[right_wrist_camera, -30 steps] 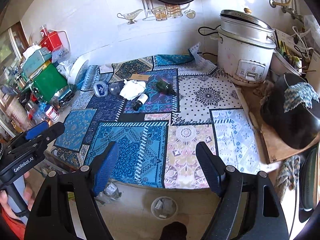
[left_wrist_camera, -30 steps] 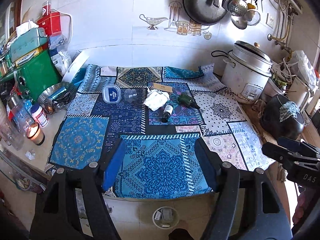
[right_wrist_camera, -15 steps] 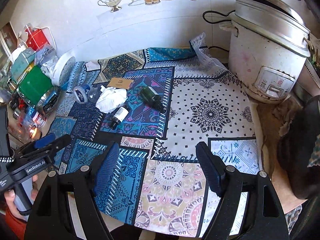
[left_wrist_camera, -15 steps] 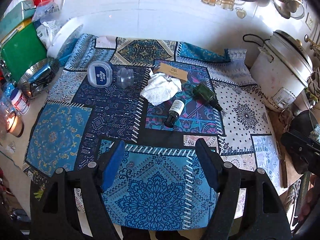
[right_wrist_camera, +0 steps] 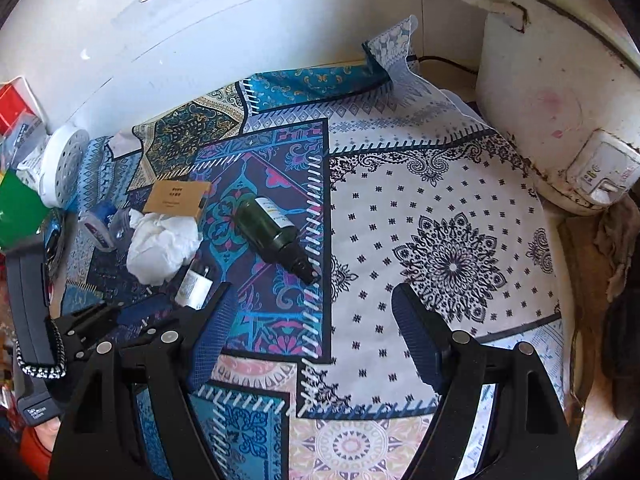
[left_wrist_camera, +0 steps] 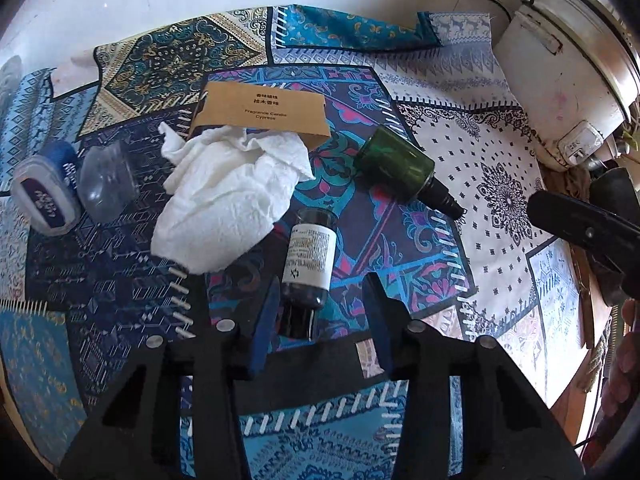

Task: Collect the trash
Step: 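Grasp the small dark bottle with the left gripper while the right gripper grasps the green jar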

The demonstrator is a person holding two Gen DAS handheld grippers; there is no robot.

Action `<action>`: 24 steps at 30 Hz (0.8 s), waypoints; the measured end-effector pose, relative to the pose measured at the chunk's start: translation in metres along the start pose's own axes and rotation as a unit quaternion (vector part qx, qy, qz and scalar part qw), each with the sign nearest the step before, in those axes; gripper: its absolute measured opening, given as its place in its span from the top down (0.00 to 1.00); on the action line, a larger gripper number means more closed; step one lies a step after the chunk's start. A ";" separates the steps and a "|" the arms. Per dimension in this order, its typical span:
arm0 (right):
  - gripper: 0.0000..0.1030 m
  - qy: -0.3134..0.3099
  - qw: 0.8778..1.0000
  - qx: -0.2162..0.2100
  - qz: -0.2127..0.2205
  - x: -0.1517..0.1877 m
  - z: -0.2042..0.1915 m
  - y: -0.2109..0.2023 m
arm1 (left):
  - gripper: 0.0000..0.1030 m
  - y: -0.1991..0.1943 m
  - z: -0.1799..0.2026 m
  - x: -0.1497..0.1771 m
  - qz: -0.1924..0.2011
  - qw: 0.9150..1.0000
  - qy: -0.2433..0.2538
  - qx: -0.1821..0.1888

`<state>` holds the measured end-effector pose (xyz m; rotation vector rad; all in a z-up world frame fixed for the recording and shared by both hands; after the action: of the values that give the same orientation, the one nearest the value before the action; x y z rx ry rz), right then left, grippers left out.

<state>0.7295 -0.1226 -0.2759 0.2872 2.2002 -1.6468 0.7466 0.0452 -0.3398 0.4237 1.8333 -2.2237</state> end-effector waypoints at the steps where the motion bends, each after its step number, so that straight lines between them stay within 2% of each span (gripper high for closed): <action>1: 0.26 0.002 1.000 -0.002 -0.001 -0.005 0.000 0.006 | 0.61 0.007 0.000 -0.004 -0.004 1.000 0.002 0.004; 5: 0.26 -0.004 1.000 -0.014 -0.025 -0.022 -0.008 0.038 | 0.69 0.027 -0.003 -0.011 -0.023 1.000 0.002 0.019; 15: 0.26 -0.042 0.996 -0.028 -0.074 -0.035 -0.031 0.099 | 0.74 0.032 -0.003 -0.018 -0.015 1.000 0.009 0.025; 17: 0.32 -0.045 0.996 -0.030 -0.075 -0.032 -0.031 0.100 | 0.74 0.030 -0.004 -0.017 -0.017 1.000 0.005 0.026; 20: 0.56 -0.052 0.995 -0.031 -0.081 -0.026 -0.031 0.098 | 0.74 0.026 -0.006 -0.013 -0.020 0.999 -0.004 0.028; 21: 0.59 -0.055 0.995 -0.028 -0.082 -0.023 -0.031 0.096 | 0.74 0.023 -0.006 -0.011 -0.019 0.999 -0.006 0.028; 24: 0.61 -0.060 0.995 -0.027 -0.075 -0.017 -0.029 0.085 | 0.74 0.013 -0.001 -0.009 -0.009 1.000 -0.002 0.021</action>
<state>0.7722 -0.0687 -0.3358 0.0080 2.2173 -1.6310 0.7592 0.0435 -0.3486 0.4123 1.7987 -2.2762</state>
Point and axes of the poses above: each gripper's, at about its wrist camera, not at the fingertips, and y roughly the way its jaws point, z to its right, x to its underside, the point moved 6 cm from there along y, roughly the way its jaws point
